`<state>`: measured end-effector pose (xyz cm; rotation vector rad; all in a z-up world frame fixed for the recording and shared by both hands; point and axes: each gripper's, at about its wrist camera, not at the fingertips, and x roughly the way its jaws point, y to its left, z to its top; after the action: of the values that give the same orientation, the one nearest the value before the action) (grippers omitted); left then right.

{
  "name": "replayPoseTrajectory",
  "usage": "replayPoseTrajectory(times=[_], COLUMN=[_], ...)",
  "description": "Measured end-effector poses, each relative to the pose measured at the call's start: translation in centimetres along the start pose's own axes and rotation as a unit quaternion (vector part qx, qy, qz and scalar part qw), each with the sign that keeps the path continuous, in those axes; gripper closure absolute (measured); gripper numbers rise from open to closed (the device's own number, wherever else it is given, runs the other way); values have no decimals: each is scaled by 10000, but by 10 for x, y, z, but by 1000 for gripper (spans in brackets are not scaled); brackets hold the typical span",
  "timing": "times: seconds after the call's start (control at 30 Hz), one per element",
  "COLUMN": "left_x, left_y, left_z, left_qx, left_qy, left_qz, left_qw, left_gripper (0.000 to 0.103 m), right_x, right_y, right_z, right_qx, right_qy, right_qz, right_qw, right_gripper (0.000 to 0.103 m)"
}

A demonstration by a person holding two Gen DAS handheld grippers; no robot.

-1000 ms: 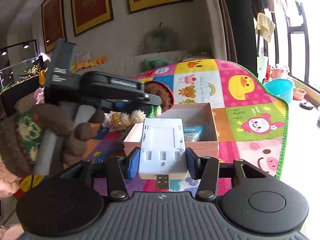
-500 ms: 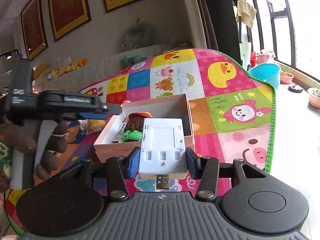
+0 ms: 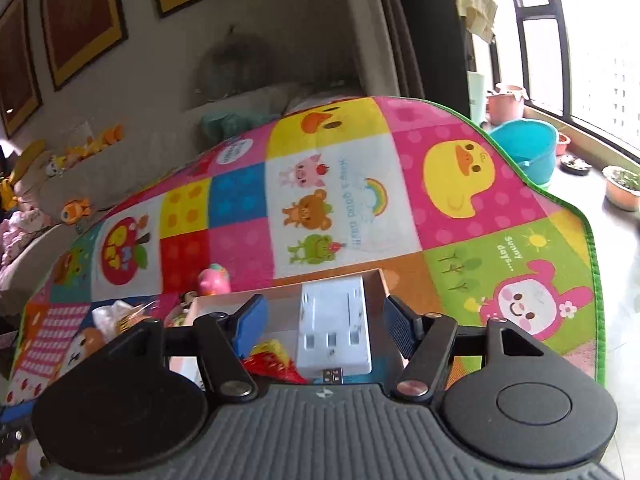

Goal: Organize objects
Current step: 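Lower the doll into the box with the left tool while the right tool drops the charger in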

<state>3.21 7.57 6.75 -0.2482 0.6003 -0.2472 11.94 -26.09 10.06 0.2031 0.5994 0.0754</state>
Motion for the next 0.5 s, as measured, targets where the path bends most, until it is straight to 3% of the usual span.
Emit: replayPoseTrajectory(times=[0.17, 0.37, 0.4, 0.5], left_x=[44, 99, 108, 123], left_y=[16, -7, -12, -17], left_z=[-1, 3, 2, -3], left_qx=[-193, 53, 163, 366], left_qy=[290, 410, 452, 545], left_qz=[-9, 83, 160, 518], left_qw=[9994, 9991, 9987, 9965], left_gripper=[50, 51, 52, 70], right_x=[-17, -40, -44, -52], right_y=[-3, 21, 28, 46], right_z=[-28, -52, -55, -59], right_qx=[-144, -664, -786, -1036], right_qy=[-59, 140, 141, 182], right_qz=[110, 324, 379, 506], right_qw=[9998, 9972, 9961, 9932], right_gripper=[38, 37, 34, 31])
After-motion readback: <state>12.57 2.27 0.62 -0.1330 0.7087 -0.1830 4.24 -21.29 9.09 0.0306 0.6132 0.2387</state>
